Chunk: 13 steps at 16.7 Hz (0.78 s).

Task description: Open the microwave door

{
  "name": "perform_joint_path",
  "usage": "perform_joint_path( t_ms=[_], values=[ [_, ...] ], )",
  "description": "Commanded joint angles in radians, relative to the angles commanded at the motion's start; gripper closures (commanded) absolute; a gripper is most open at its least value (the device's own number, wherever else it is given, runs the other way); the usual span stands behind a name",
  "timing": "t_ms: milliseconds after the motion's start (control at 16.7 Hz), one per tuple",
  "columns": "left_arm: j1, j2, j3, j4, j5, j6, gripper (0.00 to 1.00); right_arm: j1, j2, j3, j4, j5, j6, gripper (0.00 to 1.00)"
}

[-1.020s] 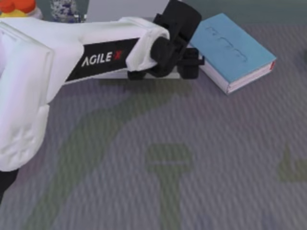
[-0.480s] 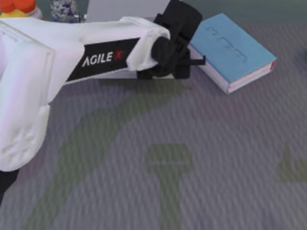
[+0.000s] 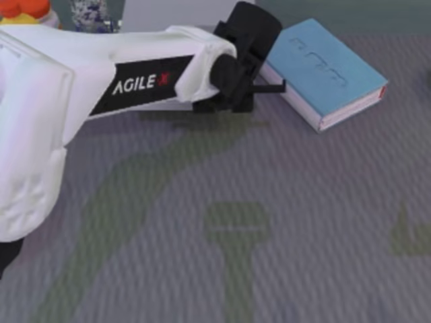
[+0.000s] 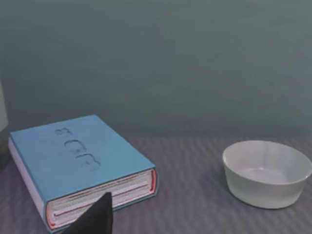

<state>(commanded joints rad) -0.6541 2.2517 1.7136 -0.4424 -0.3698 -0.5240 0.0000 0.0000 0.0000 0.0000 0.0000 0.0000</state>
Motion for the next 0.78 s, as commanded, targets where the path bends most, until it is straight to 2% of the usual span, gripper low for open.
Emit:
perform_joint_path(
  t_ms=[300,780],
  values=[
    [0.003,-0.048,-0.068,0.042,-0.024,-0.022,1.00,0.000,0.000,0.000,0.000,0.000,0.000,0.00],
    [0.003,-0.048,-0.069,0.042,-0.025,-0.022,1.00,0.000,0.000,0.000,0.000,0.000,0.000,0.00]
  ],
)
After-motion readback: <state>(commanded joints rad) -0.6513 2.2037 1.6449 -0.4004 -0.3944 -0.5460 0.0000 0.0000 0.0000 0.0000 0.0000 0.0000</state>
